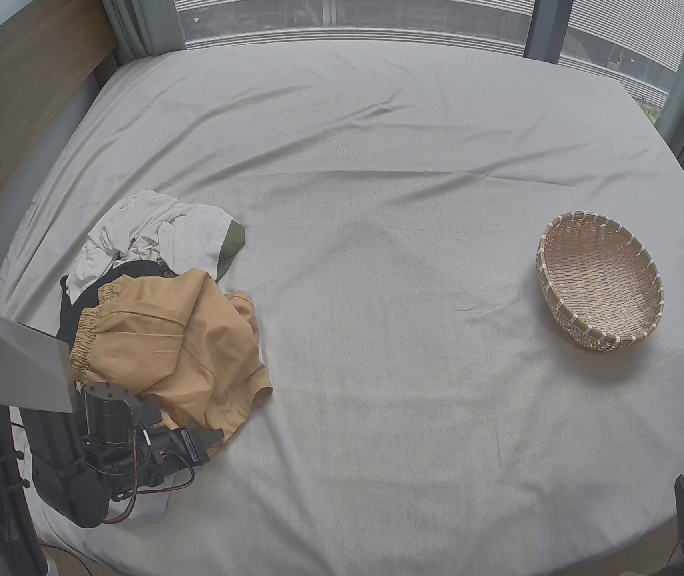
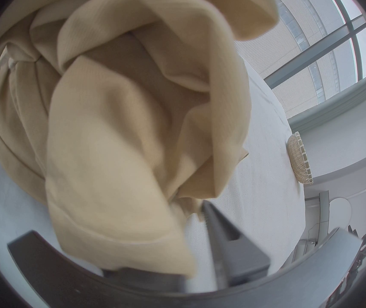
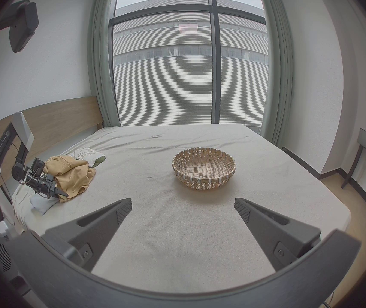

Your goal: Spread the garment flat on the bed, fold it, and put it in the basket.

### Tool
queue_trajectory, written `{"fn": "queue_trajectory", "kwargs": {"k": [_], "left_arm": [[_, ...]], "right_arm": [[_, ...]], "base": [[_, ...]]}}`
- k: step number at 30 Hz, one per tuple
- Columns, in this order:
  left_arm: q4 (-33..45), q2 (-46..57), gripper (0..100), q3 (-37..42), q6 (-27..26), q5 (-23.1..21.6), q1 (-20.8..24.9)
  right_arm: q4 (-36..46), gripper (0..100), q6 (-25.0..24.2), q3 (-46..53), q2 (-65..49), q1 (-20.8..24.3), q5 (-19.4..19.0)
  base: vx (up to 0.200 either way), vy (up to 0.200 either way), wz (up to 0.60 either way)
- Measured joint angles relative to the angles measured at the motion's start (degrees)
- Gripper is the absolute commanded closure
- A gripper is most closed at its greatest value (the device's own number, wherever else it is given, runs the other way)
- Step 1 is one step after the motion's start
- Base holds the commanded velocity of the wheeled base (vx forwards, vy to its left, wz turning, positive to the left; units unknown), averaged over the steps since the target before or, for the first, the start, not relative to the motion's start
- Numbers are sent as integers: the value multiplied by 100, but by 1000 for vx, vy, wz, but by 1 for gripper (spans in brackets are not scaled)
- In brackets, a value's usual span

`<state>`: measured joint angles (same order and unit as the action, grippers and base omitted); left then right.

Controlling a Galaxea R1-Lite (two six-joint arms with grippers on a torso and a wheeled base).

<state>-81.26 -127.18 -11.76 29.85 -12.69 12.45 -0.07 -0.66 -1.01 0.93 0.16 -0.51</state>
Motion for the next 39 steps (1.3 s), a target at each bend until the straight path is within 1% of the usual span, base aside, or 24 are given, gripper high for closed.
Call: {"fn": "queue_trajectory", "kwargs": {"k": [6, 9, 13, 21, 29, 32, 39], "left_arm": [[-202, -77, 100, -50, 22, -4, 22], [-427, -79, 100, -66, 156, -4, 119], [-664, 32, 100, -140, 482, 2, 467], [-712, 285, 100, -480, 866, 7, 1221], [-712, 569, 100, -984, 1044, 38, 1872], [-688, 594, 100, -1180, 1052, 46, 2013], [-369, 572, 100, -1725, 1059, 57, 2341]], "right_arm": [[0, 0, -12, 0, 0, 2, 7], [-2, 0, -13, 0, 0, -2, 7], [0, 0, -13, 0, 0, -2, 9], [0, 0, -13, 0, 0, 0, 9], [-2, 0, -16, 0, 0, -2, 9], [0, 0, -18, 0, 0, -2, 9], [0, 0, -23, 0, 0, -2, 9]], "base": [[0, 0, 0], [0, 0, 0], [0, 0, 0], [0, 0, 0], [0, 0, 0], [0, 0, 0], [0, 0, 0]]}}
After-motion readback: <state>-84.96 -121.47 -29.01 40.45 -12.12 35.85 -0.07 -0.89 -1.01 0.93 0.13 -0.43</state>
